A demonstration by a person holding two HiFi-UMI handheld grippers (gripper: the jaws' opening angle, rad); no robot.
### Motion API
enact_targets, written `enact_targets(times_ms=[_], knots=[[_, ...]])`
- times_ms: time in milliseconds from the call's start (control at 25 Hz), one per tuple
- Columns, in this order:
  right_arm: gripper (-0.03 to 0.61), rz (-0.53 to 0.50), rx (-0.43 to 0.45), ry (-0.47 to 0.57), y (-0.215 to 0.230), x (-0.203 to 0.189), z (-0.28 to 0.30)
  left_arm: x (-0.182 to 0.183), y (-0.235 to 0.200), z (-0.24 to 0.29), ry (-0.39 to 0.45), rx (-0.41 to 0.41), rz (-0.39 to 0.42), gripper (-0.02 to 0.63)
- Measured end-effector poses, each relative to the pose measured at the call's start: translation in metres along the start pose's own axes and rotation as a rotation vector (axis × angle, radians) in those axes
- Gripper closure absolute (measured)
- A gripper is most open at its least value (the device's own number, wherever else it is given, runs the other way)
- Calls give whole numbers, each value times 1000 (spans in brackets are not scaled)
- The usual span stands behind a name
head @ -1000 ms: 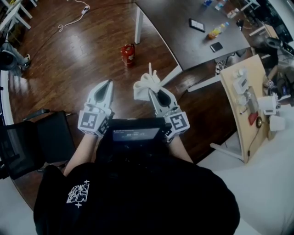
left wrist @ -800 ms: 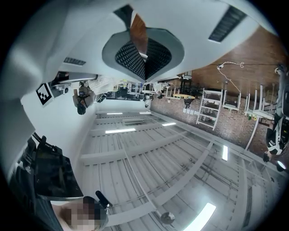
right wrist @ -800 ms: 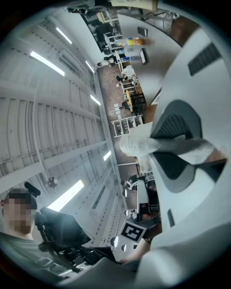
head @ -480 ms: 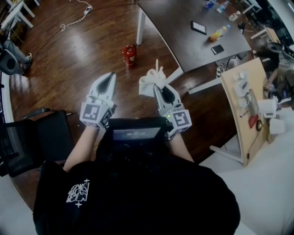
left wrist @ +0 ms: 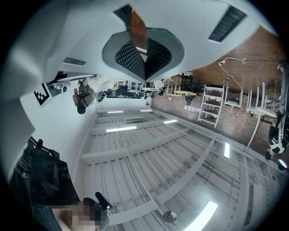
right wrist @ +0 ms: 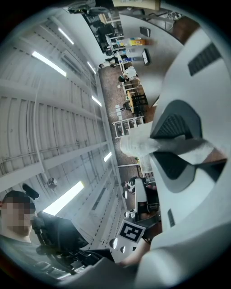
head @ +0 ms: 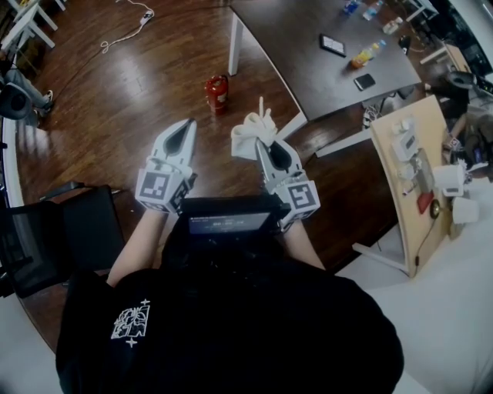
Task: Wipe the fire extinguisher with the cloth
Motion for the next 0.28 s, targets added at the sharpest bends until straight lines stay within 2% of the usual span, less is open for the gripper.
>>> enact_targets(times_ms=[280], knots=[[486, 0, 1, -2, 3, 3, 4, 1, 0, 5, -1, 0, -5, 612]])
Point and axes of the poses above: the fingertips, and each gripper's own axes: z forward along the fingers, y to its right, x out of its top, the point moved 8 cm from there along -z, backward along the fingers, and after that the axes turned 5 degrees about z, right-handed, at the moved point
